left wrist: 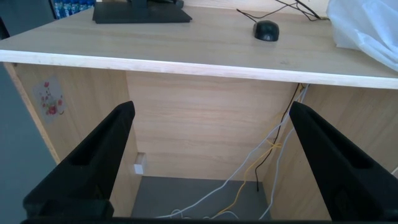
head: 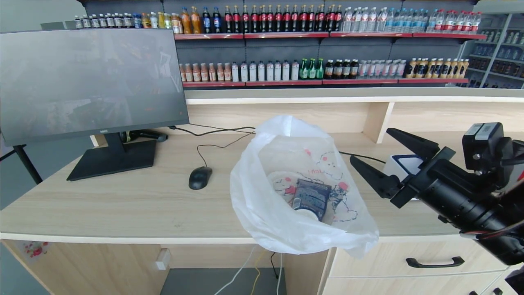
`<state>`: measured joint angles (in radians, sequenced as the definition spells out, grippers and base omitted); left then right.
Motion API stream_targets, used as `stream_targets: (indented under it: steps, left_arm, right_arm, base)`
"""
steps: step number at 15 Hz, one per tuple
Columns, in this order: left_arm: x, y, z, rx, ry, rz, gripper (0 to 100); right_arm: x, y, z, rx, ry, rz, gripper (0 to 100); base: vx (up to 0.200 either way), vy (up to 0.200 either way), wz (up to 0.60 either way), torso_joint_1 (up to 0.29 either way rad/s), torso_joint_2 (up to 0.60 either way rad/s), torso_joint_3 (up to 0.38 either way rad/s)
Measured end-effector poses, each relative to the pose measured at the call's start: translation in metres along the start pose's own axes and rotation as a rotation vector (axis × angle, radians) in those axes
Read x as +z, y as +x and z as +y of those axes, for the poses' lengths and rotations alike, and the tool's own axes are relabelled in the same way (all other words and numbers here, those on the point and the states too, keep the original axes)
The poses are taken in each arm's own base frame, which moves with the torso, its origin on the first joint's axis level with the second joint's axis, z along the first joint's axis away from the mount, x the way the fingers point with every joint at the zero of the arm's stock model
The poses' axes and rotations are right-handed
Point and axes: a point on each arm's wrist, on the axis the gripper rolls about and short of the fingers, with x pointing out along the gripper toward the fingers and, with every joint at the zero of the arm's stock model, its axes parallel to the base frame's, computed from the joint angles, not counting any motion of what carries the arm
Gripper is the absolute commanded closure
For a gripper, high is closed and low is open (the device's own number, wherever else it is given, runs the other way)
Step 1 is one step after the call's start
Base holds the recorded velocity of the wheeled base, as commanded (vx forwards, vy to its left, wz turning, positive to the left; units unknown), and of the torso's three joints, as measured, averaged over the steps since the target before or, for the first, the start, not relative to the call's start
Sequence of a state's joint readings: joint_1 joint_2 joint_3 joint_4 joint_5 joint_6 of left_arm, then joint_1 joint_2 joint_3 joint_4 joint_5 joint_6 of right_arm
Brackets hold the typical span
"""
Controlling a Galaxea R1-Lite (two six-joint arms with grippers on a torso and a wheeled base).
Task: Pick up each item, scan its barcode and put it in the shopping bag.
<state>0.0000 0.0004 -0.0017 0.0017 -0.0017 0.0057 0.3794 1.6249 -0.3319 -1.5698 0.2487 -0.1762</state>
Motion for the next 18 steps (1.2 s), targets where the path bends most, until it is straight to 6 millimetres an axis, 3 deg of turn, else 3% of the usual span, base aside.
stream_targets:
  steps: [3,8,18]
  left_arm:
    - [0.0,0.0,0.0,0.001,-0.001,0.0,0]
    - [0.0,0.0,0.0,0.001,-0.002,0.0,0]
    - [0.0,0.0,0.0,0.003,-0.011,0.001,0]
  right_arm:
    - [-0.001,-0.009,0.002,0.0,0.008,0.019,0]
    - [0.001,-0.012,0.002,-0.003,0.01,0.012,0]
    - [-0.004,-0.031,-0.01,-0.075,-0.006,0.064,0]
  base:
    - [-0.2,0.0,0.0,0.009,0.0,0.002]
    - [0.0,0.0,0.0,0.0,0.0,0.0]
    - [0.0,-0.2,0.0,0.009,0.0,0.002]
